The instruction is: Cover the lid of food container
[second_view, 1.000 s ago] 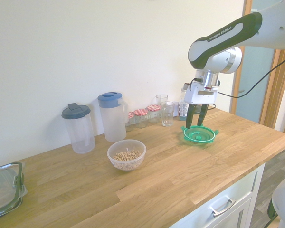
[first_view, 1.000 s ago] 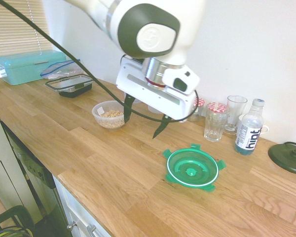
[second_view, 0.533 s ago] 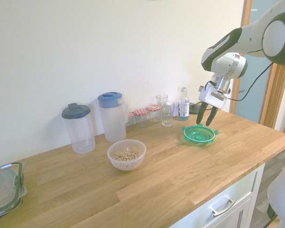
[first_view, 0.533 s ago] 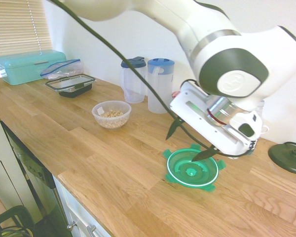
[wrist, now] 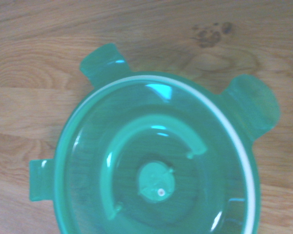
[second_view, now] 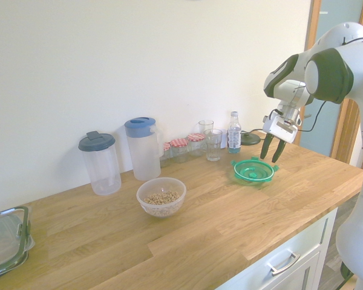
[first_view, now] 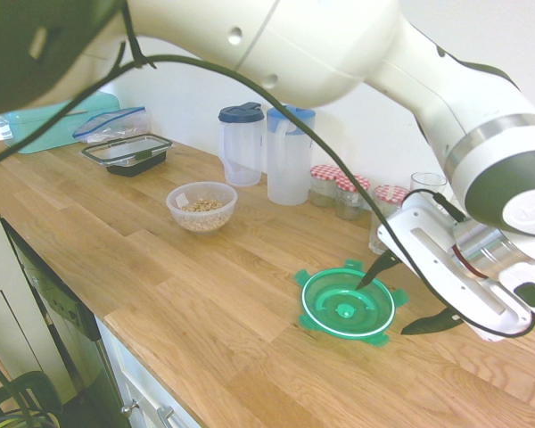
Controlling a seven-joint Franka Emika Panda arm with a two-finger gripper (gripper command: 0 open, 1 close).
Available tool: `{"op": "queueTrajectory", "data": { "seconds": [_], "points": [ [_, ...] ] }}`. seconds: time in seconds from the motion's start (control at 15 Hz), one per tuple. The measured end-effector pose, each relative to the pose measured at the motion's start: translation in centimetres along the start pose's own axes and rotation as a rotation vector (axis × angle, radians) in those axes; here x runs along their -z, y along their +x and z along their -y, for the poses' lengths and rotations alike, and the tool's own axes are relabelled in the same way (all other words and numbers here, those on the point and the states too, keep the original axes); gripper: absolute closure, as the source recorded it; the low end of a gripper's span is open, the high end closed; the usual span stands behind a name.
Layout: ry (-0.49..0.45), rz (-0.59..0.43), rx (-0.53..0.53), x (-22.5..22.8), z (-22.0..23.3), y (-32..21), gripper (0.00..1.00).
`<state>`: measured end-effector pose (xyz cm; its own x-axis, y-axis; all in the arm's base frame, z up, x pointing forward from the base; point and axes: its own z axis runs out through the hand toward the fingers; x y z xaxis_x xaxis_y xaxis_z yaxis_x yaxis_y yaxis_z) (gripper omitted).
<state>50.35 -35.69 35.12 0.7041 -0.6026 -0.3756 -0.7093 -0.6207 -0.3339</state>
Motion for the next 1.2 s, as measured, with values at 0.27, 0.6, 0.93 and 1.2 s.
{"op": "queueTrajectory", "data": {
  "seconds": [0.27, 0.6, 0.93, 1.2],
  "points": [
    [0.048, 0.048, -0.009, -2.0, 0.0, 1.4, 0.0],
    [0.092, 0.097, -0.004, -3.2, 0.8, 1.0, 0.0],
    [0.158, 0.153, -0.022, -4.3, 0.3, 0.4, 0.0],
    [0.175, 0.167, -0.027, -4.9, 0.4, 0.0, 1.0]
  ]
}}
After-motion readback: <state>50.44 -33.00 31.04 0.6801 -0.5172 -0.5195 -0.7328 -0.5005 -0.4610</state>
